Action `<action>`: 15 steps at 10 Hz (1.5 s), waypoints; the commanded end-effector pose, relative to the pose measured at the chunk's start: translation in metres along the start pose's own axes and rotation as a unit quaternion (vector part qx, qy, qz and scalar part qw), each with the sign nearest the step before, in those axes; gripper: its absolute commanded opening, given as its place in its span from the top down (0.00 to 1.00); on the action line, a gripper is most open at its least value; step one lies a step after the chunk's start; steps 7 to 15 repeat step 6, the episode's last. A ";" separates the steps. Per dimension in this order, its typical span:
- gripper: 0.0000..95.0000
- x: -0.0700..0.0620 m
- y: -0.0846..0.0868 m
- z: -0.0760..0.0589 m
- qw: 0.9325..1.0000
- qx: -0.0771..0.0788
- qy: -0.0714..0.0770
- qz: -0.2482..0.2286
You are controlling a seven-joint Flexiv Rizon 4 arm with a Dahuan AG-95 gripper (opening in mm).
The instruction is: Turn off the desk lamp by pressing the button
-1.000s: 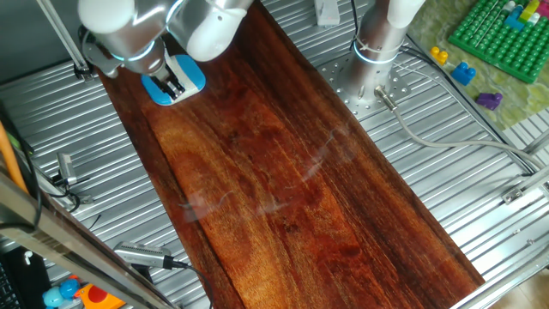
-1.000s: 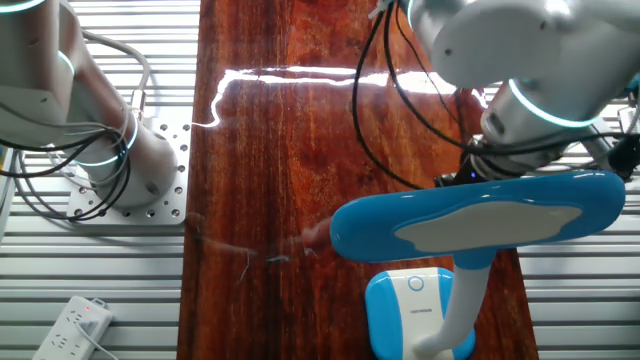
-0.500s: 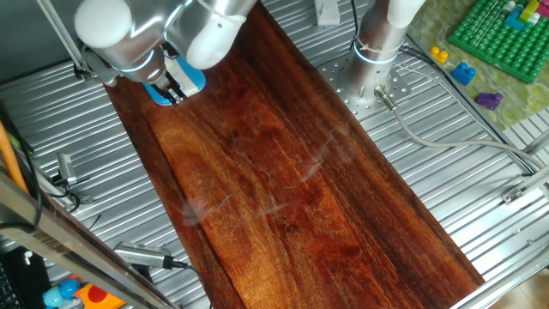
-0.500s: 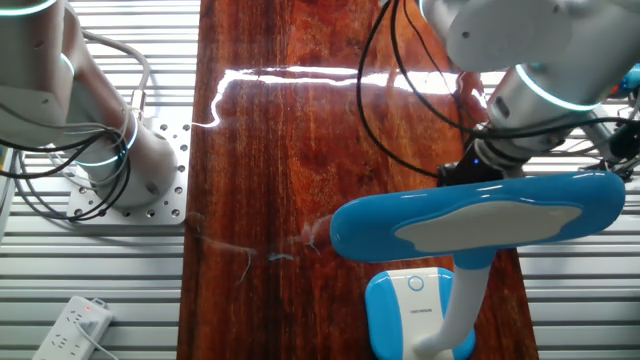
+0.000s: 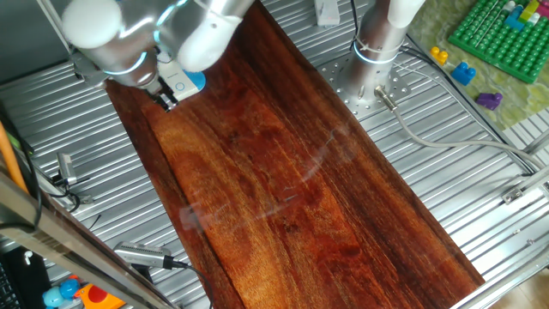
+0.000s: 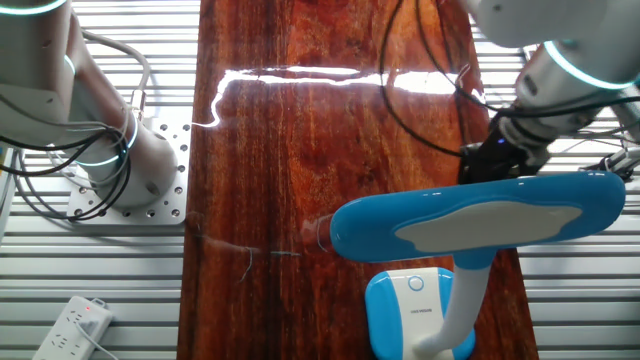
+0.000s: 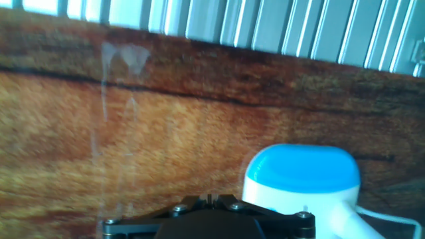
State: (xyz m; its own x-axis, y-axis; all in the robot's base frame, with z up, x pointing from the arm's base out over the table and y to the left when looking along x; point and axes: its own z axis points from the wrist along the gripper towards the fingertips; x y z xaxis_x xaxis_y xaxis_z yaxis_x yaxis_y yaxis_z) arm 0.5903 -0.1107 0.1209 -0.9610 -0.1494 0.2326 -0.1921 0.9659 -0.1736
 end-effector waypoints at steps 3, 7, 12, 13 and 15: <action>1.00 -0.002 0.005 -0.007 1.000 -0.012 -0.011 0.003; 1.00 -0.002 0.005 -0.007 1.000 -0.008 -0.010 -0.001; 1.00 -0.002 0.005 -0.007 1.000 -0.008 -0.010 -0.001; 1.00 -0.002 0.005 -0.007 1.000 -0.008 -0.010 -0.001; 1.00 -0.002 0.005 -0.007 1.000 -0.008 -0.010 -0.001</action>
